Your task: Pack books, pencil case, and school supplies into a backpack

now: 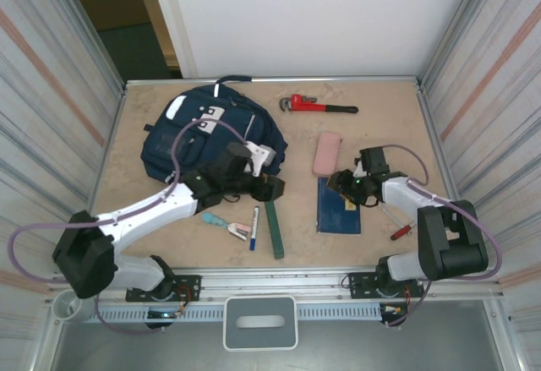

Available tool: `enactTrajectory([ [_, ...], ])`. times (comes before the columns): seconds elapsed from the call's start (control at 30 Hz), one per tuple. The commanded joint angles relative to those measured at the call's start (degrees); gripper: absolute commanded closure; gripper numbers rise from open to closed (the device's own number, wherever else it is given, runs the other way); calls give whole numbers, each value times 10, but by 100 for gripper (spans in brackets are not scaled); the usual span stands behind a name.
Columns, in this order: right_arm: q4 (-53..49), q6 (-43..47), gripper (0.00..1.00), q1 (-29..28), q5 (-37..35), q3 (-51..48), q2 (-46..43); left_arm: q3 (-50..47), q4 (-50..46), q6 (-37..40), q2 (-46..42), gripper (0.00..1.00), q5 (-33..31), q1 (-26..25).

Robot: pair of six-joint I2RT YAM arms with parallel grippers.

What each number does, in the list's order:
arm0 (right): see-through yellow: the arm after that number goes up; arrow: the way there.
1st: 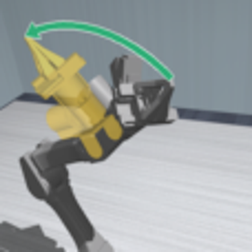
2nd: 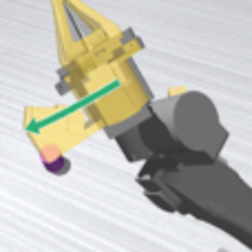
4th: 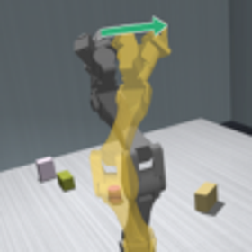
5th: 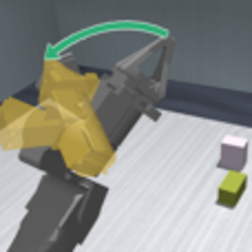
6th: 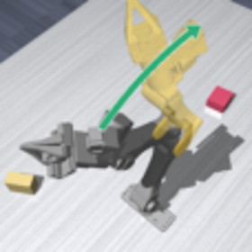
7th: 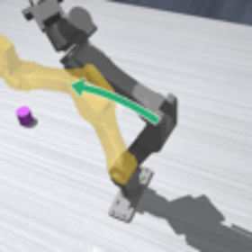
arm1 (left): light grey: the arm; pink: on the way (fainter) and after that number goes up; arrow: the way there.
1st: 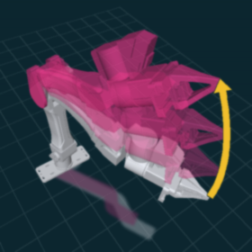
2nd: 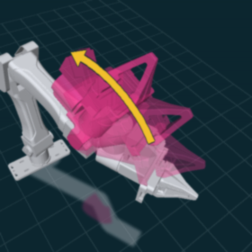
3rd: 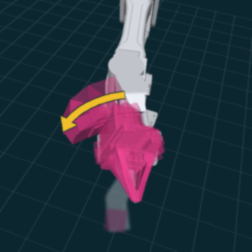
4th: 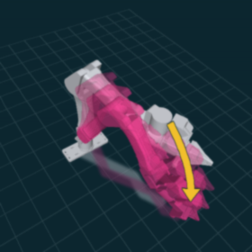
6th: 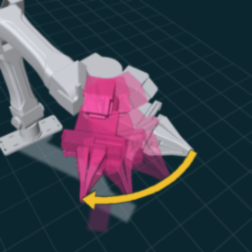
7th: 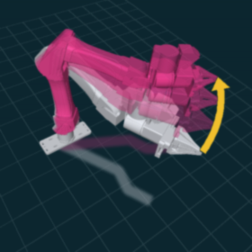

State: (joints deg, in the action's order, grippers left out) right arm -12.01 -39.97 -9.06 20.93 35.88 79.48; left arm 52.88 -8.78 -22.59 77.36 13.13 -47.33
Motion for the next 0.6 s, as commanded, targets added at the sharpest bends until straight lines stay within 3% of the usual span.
enactTrajectory([
  [0.0,-25,24,45,39,-11,26,-32,60,-6,-39,60,35,-25,-38],
  [0.23,-137,76,14,80,-119,-3,-145,200,-61,-79,232,33,-20,-84],
  [0.33,-145,91,11,99,-74,-21,-133,245,-67,-103,292,32,-19,-97],
  [0.57,-156,97,13,63,-41,-42,-105,309,-106,-142,390,33,-34,-107],
])
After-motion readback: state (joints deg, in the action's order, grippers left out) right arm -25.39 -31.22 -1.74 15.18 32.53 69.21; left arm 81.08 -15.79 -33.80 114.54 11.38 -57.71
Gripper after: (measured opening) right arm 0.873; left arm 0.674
